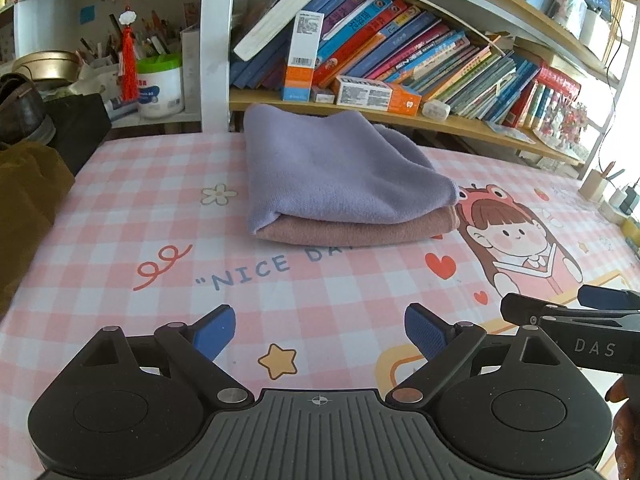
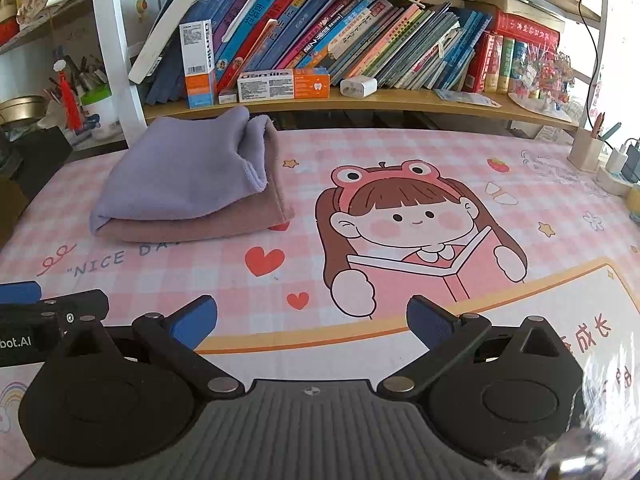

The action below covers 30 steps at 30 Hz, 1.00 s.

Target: Fold clothes

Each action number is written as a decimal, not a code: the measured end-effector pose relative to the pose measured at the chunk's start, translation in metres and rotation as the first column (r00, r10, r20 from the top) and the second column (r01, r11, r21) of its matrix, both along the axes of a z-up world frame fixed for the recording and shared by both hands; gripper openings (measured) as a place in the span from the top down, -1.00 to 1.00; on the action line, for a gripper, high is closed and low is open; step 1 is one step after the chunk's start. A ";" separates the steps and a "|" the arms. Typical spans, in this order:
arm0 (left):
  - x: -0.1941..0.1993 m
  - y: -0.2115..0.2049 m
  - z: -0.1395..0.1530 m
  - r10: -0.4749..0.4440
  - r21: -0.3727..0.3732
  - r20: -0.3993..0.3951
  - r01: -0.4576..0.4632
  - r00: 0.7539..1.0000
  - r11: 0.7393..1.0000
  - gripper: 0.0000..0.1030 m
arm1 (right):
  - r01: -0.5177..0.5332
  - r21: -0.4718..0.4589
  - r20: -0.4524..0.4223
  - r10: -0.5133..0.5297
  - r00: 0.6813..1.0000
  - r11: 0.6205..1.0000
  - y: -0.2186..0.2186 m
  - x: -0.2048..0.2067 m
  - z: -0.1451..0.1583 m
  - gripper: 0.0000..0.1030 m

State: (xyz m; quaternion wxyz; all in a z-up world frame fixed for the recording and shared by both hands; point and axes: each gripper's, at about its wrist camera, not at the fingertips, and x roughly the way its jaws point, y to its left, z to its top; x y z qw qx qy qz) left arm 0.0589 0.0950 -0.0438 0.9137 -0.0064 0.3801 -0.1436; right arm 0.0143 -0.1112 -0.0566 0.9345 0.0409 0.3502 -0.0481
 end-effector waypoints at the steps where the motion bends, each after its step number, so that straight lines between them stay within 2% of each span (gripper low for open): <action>1: 0.000 0.000 0.000 -0.001 0.000 0.002 0.001 1.000 1.000 -0.82 | 0.000 0.000 0.002 0.000 1.000 1.000 0.000 -0.001 0.000 -0.98; 30: -0.009 -0.003 0.002 0.011 0.011 0.001 -0.011 1.000 1.000 -0.82 | -0.014 0.013 0.004 0.014 1.000 1.000 0.005 -0.008 -0.002 -0.99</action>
